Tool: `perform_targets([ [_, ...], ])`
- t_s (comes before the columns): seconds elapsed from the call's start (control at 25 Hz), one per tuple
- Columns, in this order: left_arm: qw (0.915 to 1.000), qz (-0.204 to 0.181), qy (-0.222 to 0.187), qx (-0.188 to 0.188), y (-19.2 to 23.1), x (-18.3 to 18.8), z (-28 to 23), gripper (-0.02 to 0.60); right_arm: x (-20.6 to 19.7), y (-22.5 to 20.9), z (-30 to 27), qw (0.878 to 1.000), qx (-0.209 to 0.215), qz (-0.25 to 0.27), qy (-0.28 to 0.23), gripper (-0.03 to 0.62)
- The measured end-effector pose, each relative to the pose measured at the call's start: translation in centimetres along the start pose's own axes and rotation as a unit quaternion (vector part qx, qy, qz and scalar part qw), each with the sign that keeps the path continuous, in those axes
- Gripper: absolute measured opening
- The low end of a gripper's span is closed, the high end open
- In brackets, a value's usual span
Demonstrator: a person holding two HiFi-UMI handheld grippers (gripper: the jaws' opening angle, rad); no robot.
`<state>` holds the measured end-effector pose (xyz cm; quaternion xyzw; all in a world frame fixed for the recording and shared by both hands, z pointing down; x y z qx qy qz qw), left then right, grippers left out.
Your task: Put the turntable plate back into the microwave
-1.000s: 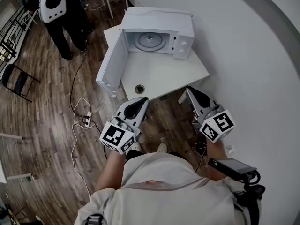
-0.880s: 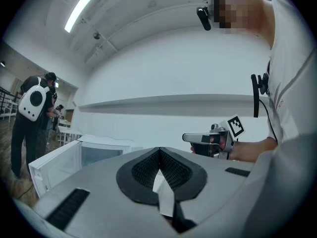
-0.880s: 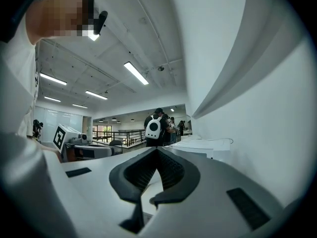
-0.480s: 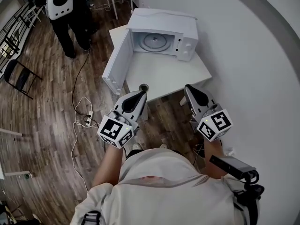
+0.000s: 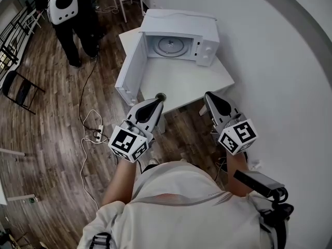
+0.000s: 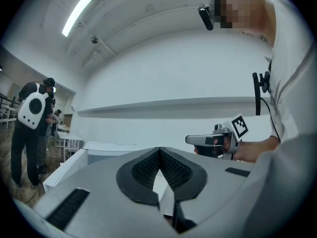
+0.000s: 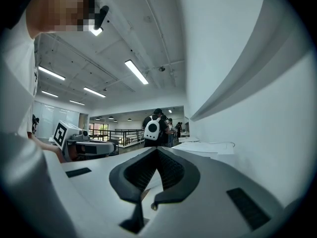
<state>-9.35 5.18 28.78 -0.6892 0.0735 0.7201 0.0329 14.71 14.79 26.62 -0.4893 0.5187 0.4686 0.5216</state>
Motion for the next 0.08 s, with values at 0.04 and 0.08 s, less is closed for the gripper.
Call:
perform_targets([
  [0.04,1.0,0.0,0.0,-0.001,0.16,0.06,0.03,0.009,0.02,0.12,-0.09,1.0,-0.001,0.0,0.0,0.005],
  [0.08,1.0,-0.001,0.0,-0.002,0.33,0.11,0.06,0.011,0.03,0.23,-0.17,1.0,-0.002,0.001,0.001,0.005],
])
Point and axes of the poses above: the fingertips, and each gripper's own axes: z backward along the fingers, y to its left, x out of its top, the point moved 9 cm from there along z, backward along the fingers, and after that the axes turned 11 degrees about -x, right-handed, at the moved point
